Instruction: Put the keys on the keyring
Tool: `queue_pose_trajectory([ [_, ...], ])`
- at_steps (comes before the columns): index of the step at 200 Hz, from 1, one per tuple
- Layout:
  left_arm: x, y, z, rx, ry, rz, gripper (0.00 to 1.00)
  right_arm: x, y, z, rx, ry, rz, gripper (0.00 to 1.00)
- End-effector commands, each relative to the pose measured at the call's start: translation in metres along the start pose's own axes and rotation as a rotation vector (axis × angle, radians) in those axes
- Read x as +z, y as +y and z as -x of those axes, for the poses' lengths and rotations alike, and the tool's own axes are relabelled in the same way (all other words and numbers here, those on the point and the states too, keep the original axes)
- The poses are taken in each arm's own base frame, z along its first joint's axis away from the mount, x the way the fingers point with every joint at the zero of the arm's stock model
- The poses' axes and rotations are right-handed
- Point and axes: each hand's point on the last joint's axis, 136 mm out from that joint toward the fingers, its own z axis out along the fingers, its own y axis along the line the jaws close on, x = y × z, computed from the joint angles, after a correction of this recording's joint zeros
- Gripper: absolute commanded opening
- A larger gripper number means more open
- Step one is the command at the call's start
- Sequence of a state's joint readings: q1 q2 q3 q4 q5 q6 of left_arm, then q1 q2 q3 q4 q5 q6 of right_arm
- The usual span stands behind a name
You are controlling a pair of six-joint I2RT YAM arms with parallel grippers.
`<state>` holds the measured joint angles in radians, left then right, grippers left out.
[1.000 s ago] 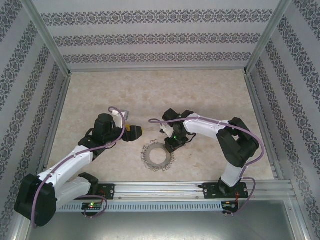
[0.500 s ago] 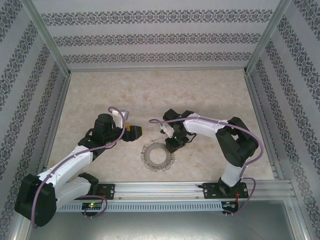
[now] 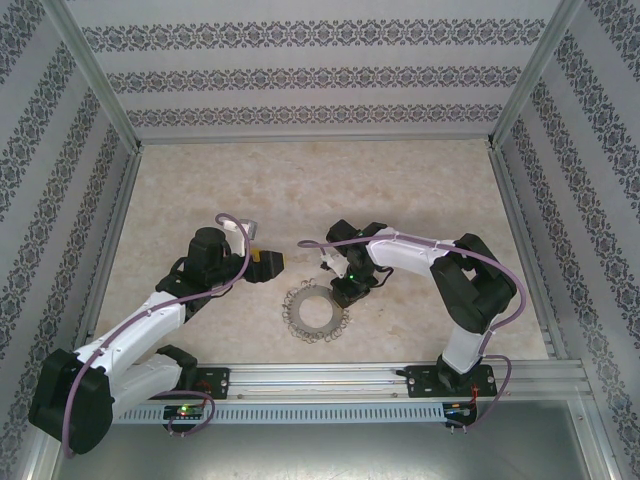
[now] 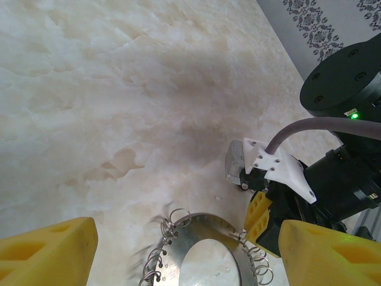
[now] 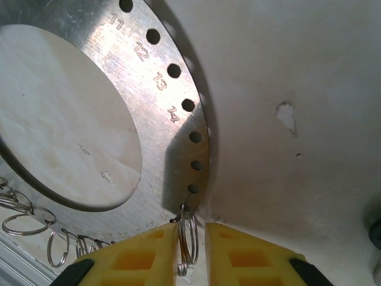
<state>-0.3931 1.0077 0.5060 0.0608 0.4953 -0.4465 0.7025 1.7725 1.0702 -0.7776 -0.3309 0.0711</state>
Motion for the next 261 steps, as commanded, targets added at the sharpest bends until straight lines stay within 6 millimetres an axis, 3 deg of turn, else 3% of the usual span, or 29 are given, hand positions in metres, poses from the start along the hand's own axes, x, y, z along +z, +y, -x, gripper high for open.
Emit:
queue_pose_trajectory([
  [1, -0.003, -0.008, 0.007, 0.051, -0.036, -0.023, 0.80, 0.003, -0.002, -0.011, 0.000, 0.032, 0.004, 0.18],
  [75, -0.004, -0.009, 0.007, 0.049, -0.035, -0.026, 0.79, -0.008, 0.008, -0.006, -0.047, -0.037, 0.030, 0.09],
  [106, -0.005, -0.012, 0.008, 0.053, -0.039, -0.035, 0.77, -0.028, 0.021, 0.005, -0.127, -0.146, 0.043, 0.10],
  [124, -0.007, -0.017, 0.011, 0.059, -0.048, -0.058, 0.70, -0.044, 0.031, 0.011, -0.185, -0.217, 0.051, 0.03],
  [143, -0.010, -0.030, 0.017, 0.071, -0.062, -0.114, 0.58, -0.059, 0.045, 0.016, -0.260, -0.288, 0.069, 0.00],
  [194, -0.025, -0.080, 0.032, 0.153, -0.107, -0.308, 0.57, -0.134, 0.115, 0.029, -0.573, -0.678, 0.236, 0.00],
  [228, -0.038, -0.114, 0.030, 0.267, -0.106, -0.395, 0.56, -0.179, 0.139, 0.027, -0.740, -0.879, 0.288, 0.00],
  [261, -0.058, -0.145, 0.028, 0.411, -0.155, -0.503, 0.54, -0.203, 0.153, 0.020, -0.868, -0.969, 0.348, 0.00],
])
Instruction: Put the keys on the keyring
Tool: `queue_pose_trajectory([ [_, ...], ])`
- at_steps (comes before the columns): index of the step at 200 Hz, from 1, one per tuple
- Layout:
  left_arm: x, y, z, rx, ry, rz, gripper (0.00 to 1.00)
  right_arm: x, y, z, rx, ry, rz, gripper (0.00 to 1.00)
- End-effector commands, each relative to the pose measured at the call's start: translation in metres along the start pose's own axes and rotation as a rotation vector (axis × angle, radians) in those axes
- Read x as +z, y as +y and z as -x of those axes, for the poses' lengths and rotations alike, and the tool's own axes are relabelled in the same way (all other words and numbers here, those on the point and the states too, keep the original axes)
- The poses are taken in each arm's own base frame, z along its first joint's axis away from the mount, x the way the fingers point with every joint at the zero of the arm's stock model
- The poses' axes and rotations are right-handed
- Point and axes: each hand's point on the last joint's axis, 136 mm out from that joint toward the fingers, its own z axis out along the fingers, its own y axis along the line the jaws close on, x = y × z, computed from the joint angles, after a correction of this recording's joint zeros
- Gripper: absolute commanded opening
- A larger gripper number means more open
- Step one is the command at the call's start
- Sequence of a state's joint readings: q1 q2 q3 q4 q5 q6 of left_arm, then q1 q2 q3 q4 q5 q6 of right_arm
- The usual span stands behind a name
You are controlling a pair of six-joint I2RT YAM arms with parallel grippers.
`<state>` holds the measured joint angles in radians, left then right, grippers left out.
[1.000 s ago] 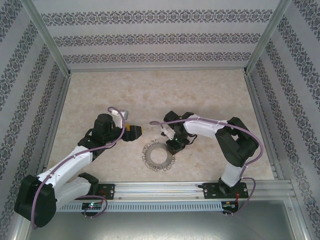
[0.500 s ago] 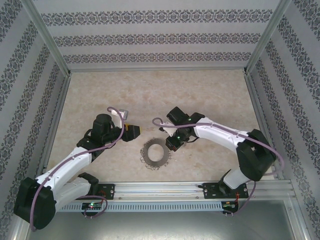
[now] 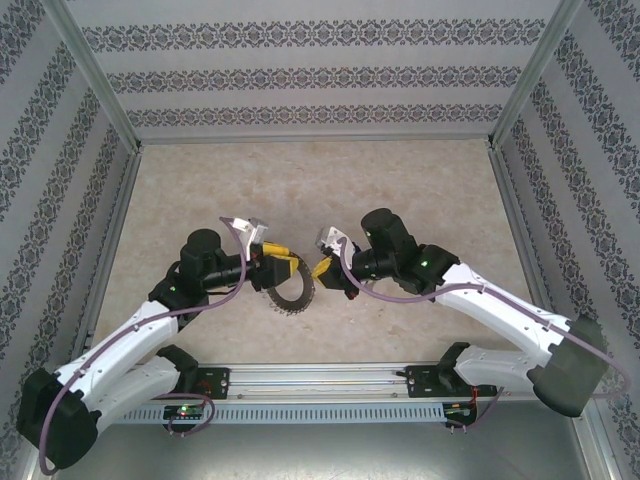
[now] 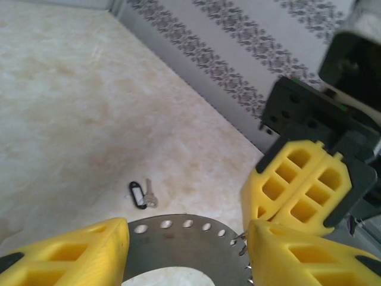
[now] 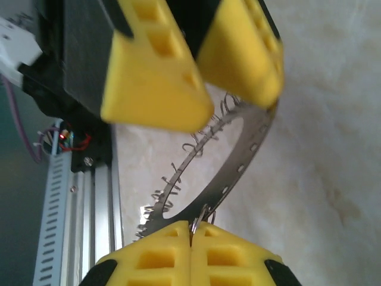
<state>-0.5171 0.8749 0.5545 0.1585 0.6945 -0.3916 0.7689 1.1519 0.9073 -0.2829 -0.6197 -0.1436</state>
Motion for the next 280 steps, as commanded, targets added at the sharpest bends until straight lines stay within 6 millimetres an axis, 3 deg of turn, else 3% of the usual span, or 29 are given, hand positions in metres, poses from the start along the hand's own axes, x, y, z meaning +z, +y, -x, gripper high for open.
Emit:
queue_pose_trajectory([
  [1, -0.008, -0.041, 0.021, 0.191, -0.064, -0.129, 0.54, -0.011, 0.017, 0.030, -0.157, -0.140, 0.100, 0.00],
  [64, -0.031, -0.075, 0.018, 0.467, 0.029, -0.165, 0.42, -0.042, 0.030, 0.043, -0.298, -0.242, 0.126, 0.00],
  [134, -0.024, -0.092, 0.019, 0.696, 0.118, -0.214, 0.36, -0.049, 0.035, 0.035, -0.345, -0.237, 0.139, 0.00],
  [191, -0.010, -0.091, 0.003, 0.819, 0.232, -0.187, 0.27, -0.047, 0.031, 0.032, -0.360, -0.229, 0.104, 0.00],
  [280, 0.009, -0.074, 0.010, 0.946, 0.238, -0.034, 0.30, -0.038, 0.031, 0.023, -0.395, -0.168, 0.063, 0.00],
])
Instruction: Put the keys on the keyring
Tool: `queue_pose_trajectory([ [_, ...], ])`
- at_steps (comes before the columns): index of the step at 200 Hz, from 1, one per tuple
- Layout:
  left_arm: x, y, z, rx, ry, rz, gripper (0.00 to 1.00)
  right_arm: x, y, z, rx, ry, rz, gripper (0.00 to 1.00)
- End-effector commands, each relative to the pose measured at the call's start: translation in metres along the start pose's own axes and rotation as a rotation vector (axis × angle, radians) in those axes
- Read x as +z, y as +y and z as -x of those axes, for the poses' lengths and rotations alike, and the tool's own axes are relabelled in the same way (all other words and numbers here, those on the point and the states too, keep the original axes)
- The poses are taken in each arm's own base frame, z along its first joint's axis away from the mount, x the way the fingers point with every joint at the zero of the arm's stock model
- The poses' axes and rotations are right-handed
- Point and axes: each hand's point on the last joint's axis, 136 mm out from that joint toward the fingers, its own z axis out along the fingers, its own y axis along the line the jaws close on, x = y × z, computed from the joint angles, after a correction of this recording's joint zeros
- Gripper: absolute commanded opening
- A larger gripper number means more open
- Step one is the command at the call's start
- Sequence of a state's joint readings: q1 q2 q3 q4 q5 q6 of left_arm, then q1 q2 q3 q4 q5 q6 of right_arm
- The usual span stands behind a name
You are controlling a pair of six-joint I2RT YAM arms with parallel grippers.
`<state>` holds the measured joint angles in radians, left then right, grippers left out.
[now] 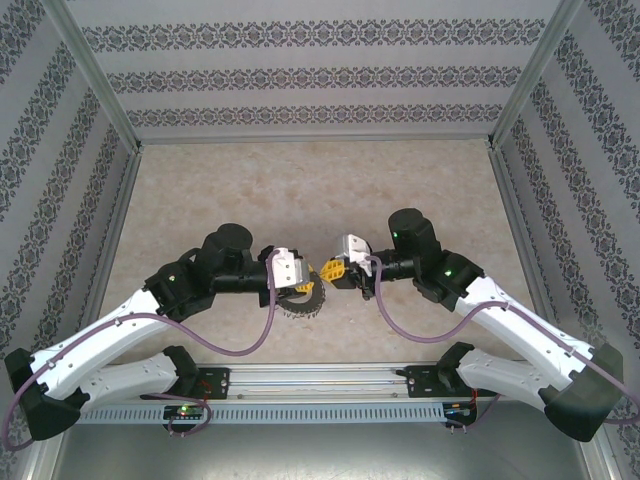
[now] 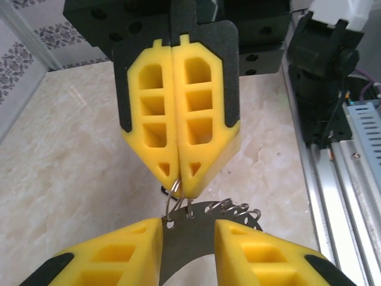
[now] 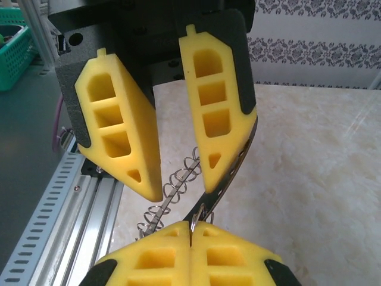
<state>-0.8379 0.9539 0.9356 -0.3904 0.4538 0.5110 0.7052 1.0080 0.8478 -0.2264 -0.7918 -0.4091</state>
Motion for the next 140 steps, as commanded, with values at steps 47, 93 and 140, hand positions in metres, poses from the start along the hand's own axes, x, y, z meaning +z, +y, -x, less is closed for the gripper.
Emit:
queue_pose_trajectory([
  [47, -0.001, 0.008, 0.010, 0.058, -0.003, 0.053, 0.30, -0.002, 0.005, 0.008, -0.083, -0.011, -0.009, 0.00],
  [93, 0.009, 0.001, 0.011, 0.037, -0.001, -0.017, 0.29, -0.001, 0.007, 0.008, -0.093, -0.011, -0.006, 0.00],
  [140, 0.014, 0.001, 0.010, 0.029, 0.005, -0.026, 0.23, -0.002, 0.008, 0.008, -0.102, -0.014, -0.009, 0.00],
])
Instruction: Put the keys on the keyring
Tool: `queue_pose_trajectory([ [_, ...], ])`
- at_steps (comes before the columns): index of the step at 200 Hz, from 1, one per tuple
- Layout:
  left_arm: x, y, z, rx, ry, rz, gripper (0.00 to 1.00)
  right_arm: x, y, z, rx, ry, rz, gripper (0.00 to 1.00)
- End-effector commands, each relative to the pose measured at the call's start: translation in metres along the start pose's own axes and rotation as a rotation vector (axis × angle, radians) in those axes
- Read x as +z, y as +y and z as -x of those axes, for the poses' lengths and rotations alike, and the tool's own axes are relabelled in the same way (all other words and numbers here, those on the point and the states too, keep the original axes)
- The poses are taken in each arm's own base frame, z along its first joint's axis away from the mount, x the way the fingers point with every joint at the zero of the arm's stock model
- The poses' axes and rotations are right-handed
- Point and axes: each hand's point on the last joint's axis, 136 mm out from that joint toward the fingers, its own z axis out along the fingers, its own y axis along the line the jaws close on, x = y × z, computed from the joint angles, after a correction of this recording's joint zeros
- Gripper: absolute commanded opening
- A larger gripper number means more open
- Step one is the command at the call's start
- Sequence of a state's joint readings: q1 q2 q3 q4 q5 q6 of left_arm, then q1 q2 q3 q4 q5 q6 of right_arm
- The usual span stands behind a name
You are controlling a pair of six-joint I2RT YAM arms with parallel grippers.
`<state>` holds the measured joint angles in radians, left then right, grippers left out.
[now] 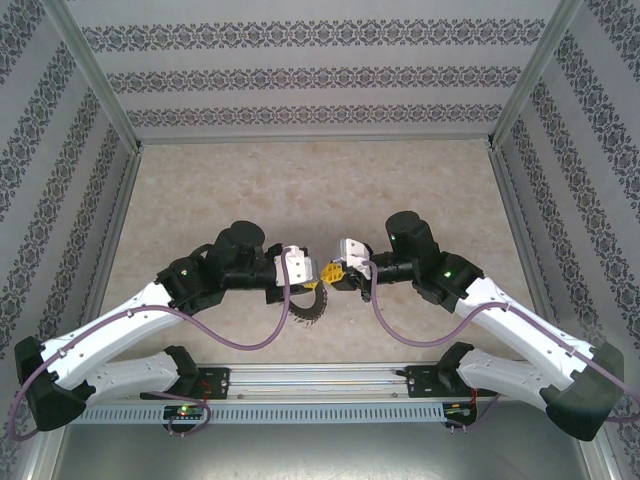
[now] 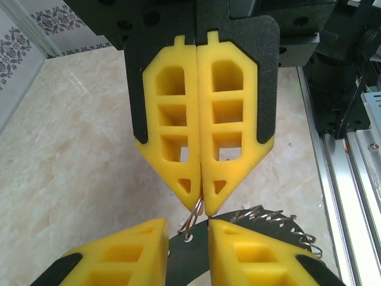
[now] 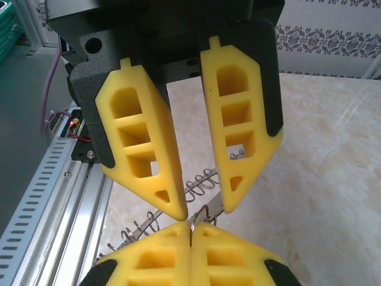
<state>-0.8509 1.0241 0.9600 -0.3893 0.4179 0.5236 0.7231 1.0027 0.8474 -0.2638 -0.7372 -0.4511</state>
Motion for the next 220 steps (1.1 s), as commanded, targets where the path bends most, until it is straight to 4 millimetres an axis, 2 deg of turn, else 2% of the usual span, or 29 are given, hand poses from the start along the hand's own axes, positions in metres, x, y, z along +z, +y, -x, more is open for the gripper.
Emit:
queue_pose_trajectory([
  [1, -0.002, -0.004, 0.016, 0.027, -0.045, -0.026, 0.23, -0.004, 0.008, 0.017, -0.077, -0.059, 0.013, 0.00],
  [36, 0.001, -0.005, 0.015, 0.022, -0.043, -0.036, 0.12, -0.004, 0.007, 0.016, -0.082, -0.060, 0.009, 0.00],
  [62, 0.003, -0.006, 0.017, 0.015, -0.057, -0.048, 0.11, -0.004, 0.007, 0.016, -0.085, -0.060, 0.008, 0.00],
  [77, 0.004, -0.009, 0.016, 0.010, -0.057, -0.061, 0.00, -0.004, 0.007, 0.015, -0.084, -0.057, 0.007, 0.00],
  [108, 0.001, -0.008, 0.016, 0.010, -0.062, -0.047, 0.00, -0.004, 0.001, 0.012, -0.075, -0.041, -0.034, 0.00],
  [122, -0.001, -0.006, 0.014, 0.016, -0.041, -0.031, 0.00, -0.004, -0.004, 0.006, -0.060, -0.016, -0.084, 0.20],
  [143, -0.001, -0.003, 0.004, 0.023, 0.015, -0.016, 0.00, -0.008, -0.007, 0.000, -0.036, 0.000, -0.144, 0.34],
  [165, -0.001, -0.003, -0.004, 0.021, 0.066, -0.022, 0.00, -0.017, -0.010, -0.003, -0.022, 0.005, -0.214, 0.35],
  [184, -0.003, -0.004, -0.005, 0.026, 0.069, -0.018, 0.00, -0.026, -0.015, -0.004, -0.012, 0.007, -0.274, 0.31],
  [220, -0.004, -0.004, -0.007, 0.026, 0.082, -0.018, 0.00, -0.024, -0.013, 0.001, -0.005, -0.004, -0.253, 0.31],
])
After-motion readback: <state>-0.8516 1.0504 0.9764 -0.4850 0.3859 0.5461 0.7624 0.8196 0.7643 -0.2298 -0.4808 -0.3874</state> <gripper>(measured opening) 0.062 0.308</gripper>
